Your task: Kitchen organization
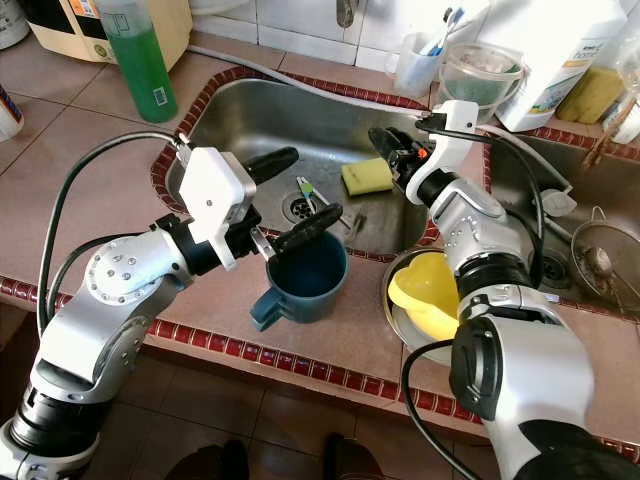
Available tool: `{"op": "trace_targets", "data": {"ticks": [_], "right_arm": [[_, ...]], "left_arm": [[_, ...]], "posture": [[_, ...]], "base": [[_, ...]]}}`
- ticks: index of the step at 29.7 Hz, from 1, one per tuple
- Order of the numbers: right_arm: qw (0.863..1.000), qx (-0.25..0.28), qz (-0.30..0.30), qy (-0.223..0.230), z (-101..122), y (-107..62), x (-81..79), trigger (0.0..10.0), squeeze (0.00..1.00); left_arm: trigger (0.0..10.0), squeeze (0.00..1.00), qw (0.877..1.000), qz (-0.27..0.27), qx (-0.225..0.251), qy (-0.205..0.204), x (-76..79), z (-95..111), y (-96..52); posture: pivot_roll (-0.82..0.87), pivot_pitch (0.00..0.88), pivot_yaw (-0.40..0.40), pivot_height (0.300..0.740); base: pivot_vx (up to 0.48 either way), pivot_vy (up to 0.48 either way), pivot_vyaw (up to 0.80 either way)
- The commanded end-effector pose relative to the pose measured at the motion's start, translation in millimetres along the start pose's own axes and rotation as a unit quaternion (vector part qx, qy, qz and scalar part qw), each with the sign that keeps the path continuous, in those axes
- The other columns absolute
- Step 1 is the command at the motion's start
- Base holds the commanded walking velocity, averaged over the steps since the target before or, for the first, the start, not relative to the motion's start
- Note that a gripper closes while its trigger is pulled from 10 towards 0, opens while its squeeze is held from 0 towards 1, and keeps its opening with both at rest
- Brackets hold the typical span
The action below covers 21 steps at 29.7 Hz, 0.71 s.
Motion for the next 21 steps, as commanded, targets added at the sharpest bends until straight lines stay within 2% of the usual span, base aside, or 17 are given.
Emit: {"op": "trace_targets", "data": {"ticks": [1,9,21], "right_arm": [[1.000,0.012,0.001,0.000,11,0.8,2.7,10.0,1.00],[0.999,0.034,-0.003,-0.005,22,2.4,4.0,10.0,1.00],[0.993,0.115,-0.025,-0.007,62,-5.0,18.4,10.0,1.00]], "left_arm": [[10.0,0.00,1.000,-0.009,0.000,0.006,2.3,0,0.5],[10.0,0.00,1.000,0.000,0.004,0.010,-2.5,2,1.0],[10.0,0.00,0.997,0.066,0.034,0.011,-33.7,15,-0.1]], "posture": [[-0.13,0.232,-0.073,0.732],[-0.13,0.214,-0.073,0.732],[-0.12,0.145,-0.070,0.732]], "base": [[0.000,0.000,0.00],[0.000,0.000,0.00],[0.000,0.000,0.00]]}}
Point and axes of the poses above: a point about 5 cm out from each wrist's last joint towards the gripper, its own y axis pointing out of the wrist towards the gripper, its own z axis along the axis of the wrist's last joint, x = y × z, the point moved 5 cm from there along y, pointing out of the wrist towards the gripper, and after that the axes turned 11 degrees about -y, right-handed, at the moved point
